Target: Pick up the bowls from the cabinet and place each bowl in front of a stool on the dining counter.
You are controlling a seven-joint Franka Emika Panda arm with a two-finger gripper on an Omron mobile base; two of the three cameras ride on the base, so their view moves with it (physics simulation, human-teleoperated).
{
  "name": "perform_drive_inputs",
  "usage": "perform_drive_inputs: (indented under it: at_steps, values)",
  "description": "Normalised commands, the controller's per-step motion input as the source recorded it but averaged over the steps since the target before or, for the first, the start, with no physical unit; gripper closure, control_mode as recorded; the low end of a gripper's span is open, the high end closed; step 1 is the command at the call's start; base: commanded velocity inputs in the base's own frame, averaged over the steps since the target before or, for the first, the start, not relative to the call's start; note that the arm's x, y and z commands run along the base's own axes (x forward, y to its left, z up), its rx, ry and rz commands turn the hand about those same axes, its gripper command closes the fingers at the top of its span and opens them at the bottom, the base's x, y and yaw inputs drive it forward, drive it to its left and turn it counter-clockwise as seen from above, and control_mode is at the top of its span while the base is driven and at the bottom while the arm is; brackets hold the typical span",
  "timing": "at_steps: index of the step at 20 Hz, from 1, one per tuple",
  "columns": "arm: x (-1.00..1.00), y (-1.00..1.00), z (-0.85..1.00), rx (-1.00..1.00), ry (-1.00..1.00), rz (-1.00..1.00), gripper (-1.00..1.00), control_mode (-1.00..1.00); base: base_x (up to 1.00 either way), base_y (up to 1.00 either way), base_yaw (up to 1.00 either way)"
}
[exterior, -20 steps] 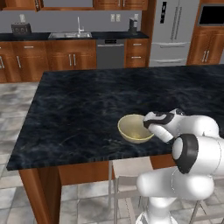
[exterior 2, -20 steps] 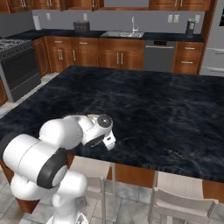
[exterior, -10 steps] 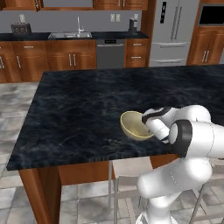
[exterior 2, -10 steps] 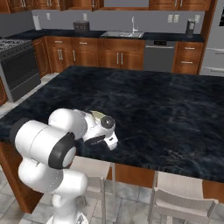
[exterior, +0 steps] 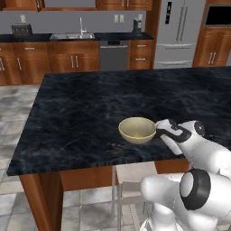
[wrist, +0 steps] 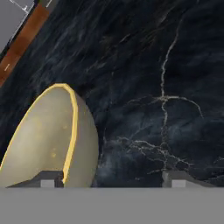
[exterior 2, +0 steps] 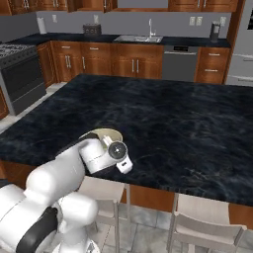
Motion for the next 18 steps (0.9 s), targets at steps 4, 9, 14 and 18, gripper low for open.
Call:
perform_drive_inputs:
  at_steps: [4, 9, 14, 18]
  values:
    - [-0.25, -0.37, 1.0, -0.09, -0.17, 0.0, -1.0, -1.0, 0.0, 0.0, 0.0]
    - [-0.5, -0.22, 1.0, -0.13, -0.14, 0.01, -1.0, -1.0, 0.0, 0.0, 0.0]
    - [-0.95, -0.08, 1.0, -0.11, -0.02, 0.04, -1.0, -1.0, 0.0, 0.0, 0.0]
    - [-1.0, -0.01, 1.0, -0.1, 0.0, 0.06, -1.0, -1.0, 0.0, 0.0, 0.0]
